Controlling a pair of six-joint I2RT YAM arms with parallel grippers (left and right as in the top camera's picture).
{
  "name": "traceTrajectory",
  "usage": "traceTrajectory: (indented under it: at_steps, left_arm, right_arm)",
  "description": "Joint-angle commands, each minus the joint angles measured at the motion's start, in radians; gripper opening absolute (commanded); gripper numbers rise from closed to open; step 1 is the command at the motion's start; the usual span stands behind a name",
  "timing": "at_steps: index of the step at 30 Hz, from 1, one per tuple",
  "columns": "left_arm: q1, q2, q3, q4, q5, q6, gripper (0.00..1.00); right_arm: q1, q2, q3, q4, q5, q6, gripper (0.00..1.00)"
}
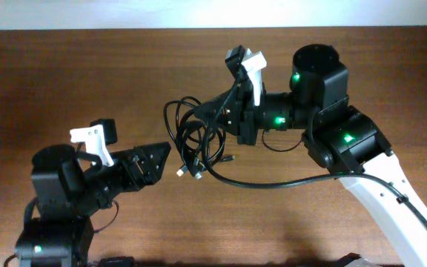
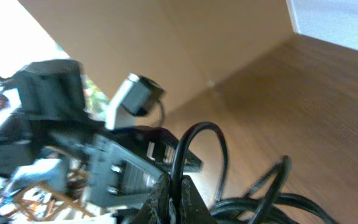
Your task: Untangle cables
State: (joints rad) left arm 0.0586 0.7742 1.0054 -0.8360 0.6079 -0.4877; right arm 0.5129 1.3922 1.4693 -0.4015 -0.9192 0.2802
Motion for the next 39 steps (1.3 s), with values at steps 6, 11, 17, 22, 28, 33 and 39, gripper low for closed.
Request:
traceTrajectory:
  at_steps: [6, 11, 17, 22, 28, 33, 39]
  left_arm:
    - [0.001, 0.104, 0.005, 0.017, 0.111, -0.069, 0.99]
    - [0.000, 0.107, 0.005, 0.025, 0.111, -0.068, 0.99]
    - [0.000, 0.108, 0.005, 0.032, 0.111, -0.057, 0.99]
    - [0.000, 0.108, 0.005, 0.032, 0.103, -0.047, 0.99]
    - [0.000, 0.109, 0.005, 0.031, 0.098, -0.034, 0.99]
    - [0.000, 0.129, 0.005, 0.029, 0.076, -0.030, 0.99]
    - [0.000, 0.197, 0.005, -0.025, 0.077, 0.014, 0.99]
  right_arm:
    - [0.006, 0.017, 0.023, 0.005, 0.093, -0.044, 0.04]
    - [0.022, 0.053, 0.023, 0.010, 0.093, -0.037, 0.04]
    - [0.115, 0.058, 0.023, 0.172, 0.093, -0.035, 0.04]
    - [0.156, 0.058, 0.023, 0.230, 0.082, 0.050, 0.04]
    - [0.153, 0.058, 0.024, 0.414, 0.086, 0.051, 0.04]
    - [0.151, 0.054, 0.024, 0.523, 0.177, 0.050, 0.04]
    - [0.019, 0.047, 0.024, 0.547, 0.217, 0.083, 0.04]
